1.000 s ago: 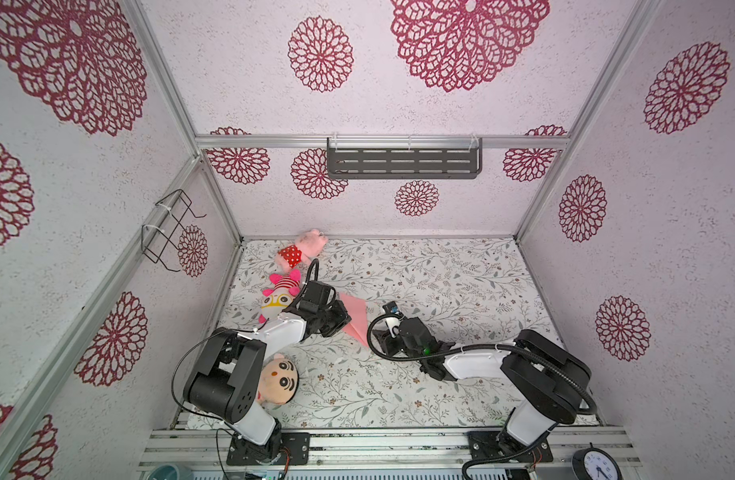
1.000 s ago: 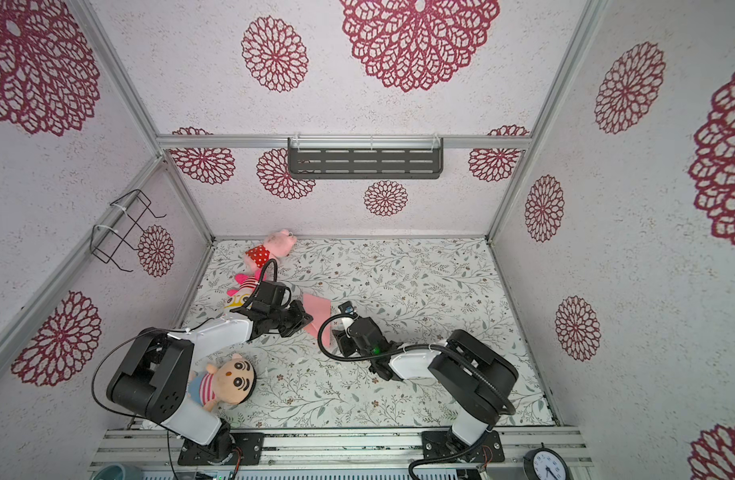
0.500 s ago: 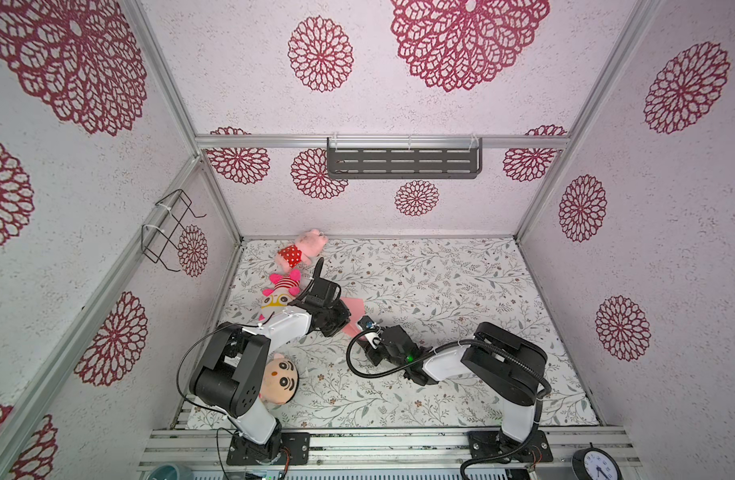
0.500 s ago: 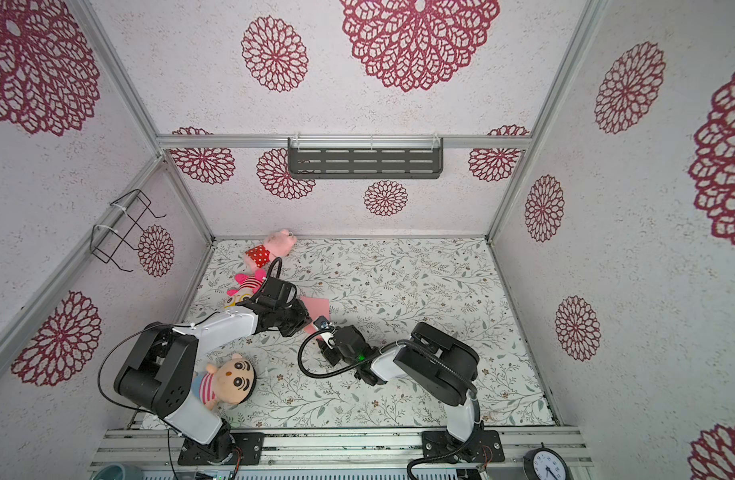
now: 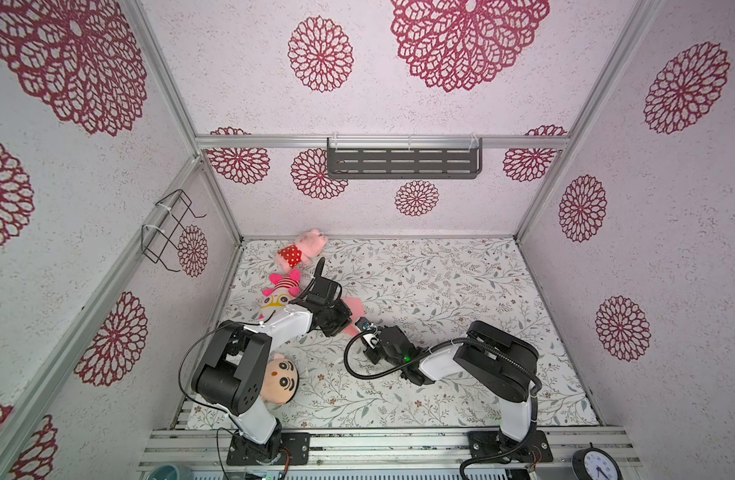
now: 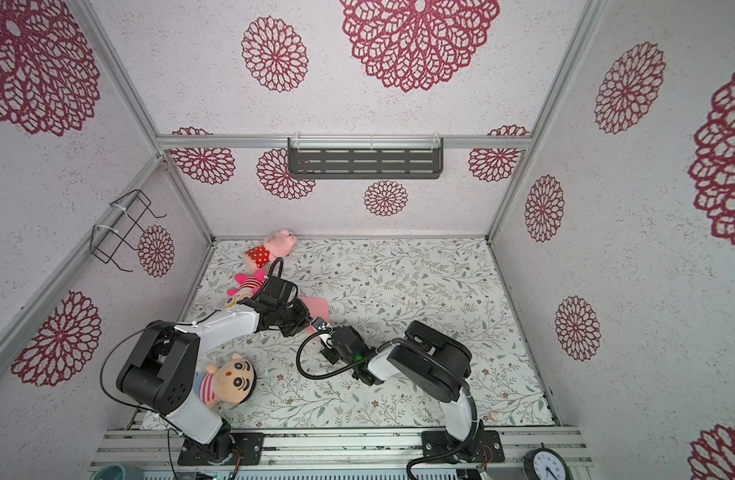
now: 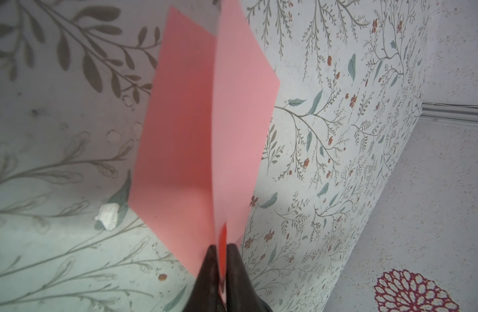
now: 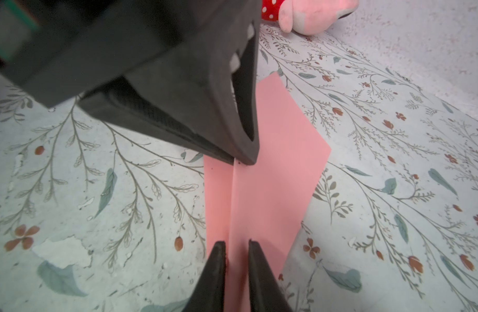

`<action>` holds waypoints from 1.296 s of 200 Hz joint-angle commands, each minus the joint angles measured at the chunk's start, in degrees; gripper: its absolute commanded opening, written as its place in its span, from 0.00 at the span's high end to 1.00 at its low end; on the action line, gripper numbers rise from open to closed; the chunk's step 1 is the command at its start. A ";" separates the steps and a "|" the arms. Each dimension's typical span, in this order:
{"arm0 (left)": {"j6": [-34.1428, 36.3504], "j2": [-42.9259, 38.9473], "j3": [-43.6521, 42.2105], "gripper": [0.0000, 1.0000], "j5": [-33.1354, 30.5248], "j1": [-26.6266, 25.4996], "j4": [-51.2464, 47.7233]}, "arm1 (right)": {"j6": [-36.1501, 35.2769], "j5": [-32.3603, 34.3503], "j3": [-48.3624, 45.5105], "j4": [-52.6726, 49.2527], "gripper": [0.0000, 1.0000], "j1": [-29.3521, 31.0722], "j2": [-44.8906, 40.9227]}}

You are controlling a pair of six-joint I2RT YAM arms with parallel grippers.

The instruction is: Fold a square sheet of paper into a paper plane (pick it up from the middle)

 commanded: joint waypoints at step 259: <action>0.76 3.55 0.95 0.95 8.23 1.89 0.41 | -0.15 -0.15 -0.89 6.76 0.73 -0.27 1.51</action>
